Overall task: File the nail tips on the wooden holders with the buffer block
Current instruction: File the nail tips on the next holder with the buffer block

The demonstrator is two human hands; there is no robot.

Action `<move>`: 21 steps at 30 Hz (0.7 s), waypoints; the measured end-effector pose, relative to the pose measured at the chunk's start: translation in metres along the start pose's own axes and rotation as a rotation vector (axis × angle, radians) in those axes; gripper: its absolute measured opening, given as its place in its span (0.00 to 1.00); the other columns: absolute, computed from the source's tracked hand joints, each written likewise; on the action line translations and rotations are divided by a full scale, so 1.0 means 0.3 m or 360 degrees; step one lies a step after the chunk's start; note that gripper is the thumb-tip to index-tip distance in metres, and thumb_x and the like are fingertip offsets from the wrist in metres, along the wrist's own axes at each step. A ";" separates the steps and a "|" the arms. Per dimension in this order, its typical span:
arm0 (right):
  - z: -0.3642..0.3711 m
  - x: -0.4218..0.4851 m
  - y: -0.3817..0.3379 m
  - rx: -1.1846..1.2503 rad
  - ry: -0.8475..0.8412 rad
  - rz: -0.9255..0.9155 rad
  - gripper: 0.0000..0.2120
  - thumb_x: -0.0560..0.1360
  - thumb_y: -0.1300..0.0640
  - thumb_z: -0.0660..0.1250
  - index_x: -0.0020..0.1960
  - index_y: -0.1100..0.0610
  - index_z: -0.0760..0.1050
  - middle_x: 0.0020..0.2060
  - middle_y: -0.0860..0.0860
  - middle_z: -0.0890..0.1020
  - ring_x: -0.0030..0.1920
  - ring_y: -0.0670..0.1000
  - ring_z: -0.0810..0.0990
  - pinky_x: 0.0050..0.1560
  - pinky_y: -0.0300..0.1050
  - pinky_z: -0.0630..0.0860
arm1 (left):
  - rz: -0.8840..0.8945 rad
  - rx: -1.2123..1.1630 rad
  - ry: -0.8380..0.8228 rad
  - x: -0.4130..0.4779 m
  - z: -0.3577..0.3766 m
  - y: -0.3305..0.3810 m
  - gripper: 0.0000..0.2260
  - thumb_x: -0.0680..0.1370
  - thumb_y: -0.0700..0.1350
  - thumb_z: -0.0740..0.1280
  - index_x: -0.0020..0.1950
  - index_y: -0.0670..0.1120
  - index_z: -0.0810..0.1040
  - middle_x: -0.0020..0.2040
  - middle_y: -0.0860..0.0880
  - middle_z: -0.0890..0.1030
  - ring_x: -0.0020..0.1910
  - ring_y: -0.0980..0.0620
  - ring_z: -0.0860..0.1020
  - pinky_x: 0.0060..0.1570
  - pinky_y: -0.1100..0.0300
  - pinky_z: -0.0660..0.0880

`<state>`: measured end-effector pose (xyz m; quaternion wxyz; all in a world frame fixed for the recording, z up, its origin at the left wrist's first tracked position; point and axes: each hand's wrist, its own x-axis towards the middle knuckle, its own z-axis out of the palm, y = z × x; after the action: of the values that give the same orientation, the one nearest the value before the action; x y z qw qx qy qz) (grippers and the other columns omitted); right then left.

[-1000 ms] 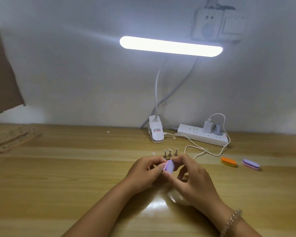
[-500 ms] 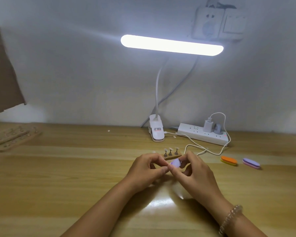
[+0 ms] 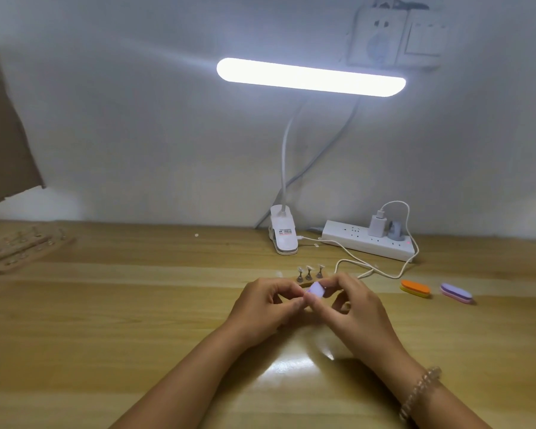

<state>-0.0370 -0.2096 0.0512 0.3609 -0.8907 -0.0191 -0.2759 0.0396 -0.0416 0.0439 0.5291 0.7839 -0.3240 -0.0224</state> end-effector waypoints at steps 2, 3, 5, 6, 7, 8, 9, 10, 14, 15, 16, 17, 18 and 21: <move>-0.005 0.001 0.006 0.0007 0.0030 0.0037 0.10 0.71 0.44 0.73 0.46 0.47 0.78 0.44 0.42 0.78 0.38 0.44 0.77 0.40 0.41 0.74 | 0.0028 0.0025 0.0004 0.001 0.002 0.000 0.12 0.78 0.46 0.71 0.42 0.64 0.83 0.34 0.61 0.81 0.27 0.60 0.75 0.30 0.66 0.70; -0.003 -0.006 0.001 -0.0015 0.0024 -0.0009 0.10 0.71 0.43 0.73 0.47 0.47 0.78 0.44 0.41 0.78 0.37 0.45 0.77 0.40 0.41 0.74 | 0.0024 0.0015 0.0007 0.001 0.002 -0.003 0.11 0.78 0.44 0.70 0.43 0.61 0.83 0.36 0.60 0.82 0.27 0.58 0.76 0.31 0.64 0.71; 0.003 -0.020 -0.015 -0.0054 -0.0010 -0.0126 0.13 0.70 0.42 0.72 0.47 0.48 0.77 0.45 0.40 0.77 0.35 0.46 0.78 0.39 0.41 0.75 | 0.0008 -0.0025 0.0004 0.000 0.002 -0.008 0.09 0.79 0.42 0.67 0.45 0.55 0.83 0.38 0.58 0.82 0.29 0.55 0.76 0.34 0.60 0.72; 0.005 -0.022 -0.018 -0.0056 -0.0019 -0.0150 0.13 0.69 0.41 0.72 0.48 0.48 0.77 0.45 0.40 0.77 0.35 0.46 0.78 0.39 0.41 0.75 | 0.0007 -0.0032 -0.0001 0.001 0.002 -0.010 0.09 0.79 0.41 0.66 0.46 0.53 0.83 0.38 0.57 0.82 0.29 0.55 0.76 0.35 0.59 0.73; 0.003 -0.017 -0.017 -0.0054 -0.0012 -0.0131 0.13 0.69 0.41 0.72 0.48 0.48 0.77 0.45 0.40 0.78 0.35 0.46 0.78 0.40 0.42 0.75 | 0.0011 -0.0019 -0.0005 0.002 0.003 -0.009 0.09 0.80 0.41 0.66 0.46 0.53 0.83 0.38 0.57 0.82 0.29 0.55 0.76 0.36 0.58 0.73; 0.000 -0.010 -0.013 -0.0056 0.0005 -0.0084 0.14 0.69 0.41 0.72 0.49 0.48 0.77 0.45 0.40 0.78 0.35 0.46 0.78 0.40 0.43 0.75 | 0.0018 0.0009 -0.0008 0.002 0.003 -0.007 0.09 0.80 0.42 0.66 0.46 0.55 0.82 0.39 0.57 0.82 0.30 0.55 0.76 0.36 0.58 0.73; -0.002 -0.004 -0.008 -0.0077 0.0022 -0.0038 0.14 0.70 0.41 0.72 0.50 0.48 0.78 0.45 0.40 0.77 0.35 0.46 0.78 0.40 0.43 0.76 | 0.0024 0.0047 -0.0012 0.002 0.003 -0.006 0.09 0.80 0.43 0.66 0.46 0.56 0.82 0.40 0.57 0.83 0.30 0.55 0.77 0.37 0.57 0.74; -0.002 -0.004 -0.004 -0.0115 0.0042 -0.0032 0.14 0.70 0.42 0.72 0.51 0.48 0.78 0.45 0.39 0.77 0.35 0.45 0.77 0.39 0.43 0.75 | 0.0029 0.0083 -0.0018 0.002 0.003 -0.005 0.09 0.80 0.44 0.66 0.46 0.57 0.82 0.41 0.57 0.83 0.30 0.55 0.77 0.38 0.56 0.75; 0.010 -0.027 -0.022 -0.0190 -0.0002 -0.0227 0.13 0.69 0.44 0.74 0.47 0.48 0.75 0.43 0.39 0.76 0.32 0.46 0.76 0.35 0.40 0.74 | 0.0015 0.0119 -0.0022 0.000 0.002 -0.007 0.07 0.80 0.43 0.65 0.49 0.52 0.83 0.44 0.55 0.83 0.32 0.55 0.76 0.41 0.50 0.77; 0.008 -0.025 -0.024 -0.0152 -0.0008 -0.0200 0.13 0.69 0.43 0.74 0.47 0.48 0.75 0.43 0.39 0.76 0.32 0.46 0.76 0.35 0.41 0.74 | 0.0004 0.0121 -0.0015 0.001 0.002 -0.007 0.07 0.80 0.43 0.65 0.50 0.52 0.83 0.44 0.56 0.83 0.33 0.55 0.76 0.41 0.50 0.77; 0.005 -0.017 -0.022 -0.0109 0.0017 -0.0137 0.13 0.69 0.42 0.73 0.46 0.47 0.75 0.43 0.39 0.76 0.33 0.46 0.76 0.36 0.43 0.75 | -0.0004 0.0127 -0.0009 0.001 0.002 -0.006 0.07 0.80 0.44 0.66 0.50 0.53 0.83 0.43 0.56 0.83 0.33 0.55 0.76 0.42 0.50 0.77; -0.001 -0.009 -0.015 -0.0087 0.0052 -0.0069 0.13 0.69 0.41 0.72 0.46 0.47 0.76 0.43 0.39 0.77 0.34 0.46 0.77 0.38 0.44 0.75 | -0.0006 0.0139 -0.0008 0.001 0.003 -0.004 0.06 0.80 0.45 0.66 0.49 0.54 0.83 0.43 0.57 0.83 0.33 0.55 0.76 0.42 0.50 0.77; -0.004 -0.004 -0.006 -0.0091 0.0079 -0.0038 0.13 0.69 0.40 0.72 0.46 0.47 0.76 0.43 0.39 0.77 0.35 0.46 0.77 0.39 0.46 0.76 | -0.0006 0.0152 -0.0013 0.001 0.004 -0.002 0.06 0.80 0.46 0.67 0.49 0.55 0.83 0.43 0.57 0.83 0.33 0.55 0.76 0.42 0.49 0.77; 0.005 -0.024 -0.018 -0.0151 0.0028 -0.0200 0.13 0.70 0.41 0.72 0.48 0.47 0.75 0.45 0.39 0.77 0.33 0.45 0.77 0.36 0.46 0.77 | -0.0007 0.0126 -0.0032 -0.002 0.005 -0.003 0.06 0.79 0.47 0.66 0.47 0.56 0.82 0.42 0.58 0.82 0.33 0.54 0.75 0.42 0.49 0.76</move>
<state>-0.0438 -0.2033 0.0502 0.3004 -0.9013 -0.0587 -0.3065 0.0390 -0.0423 0.0421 0.4943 0.8047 -0.3283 -0.0186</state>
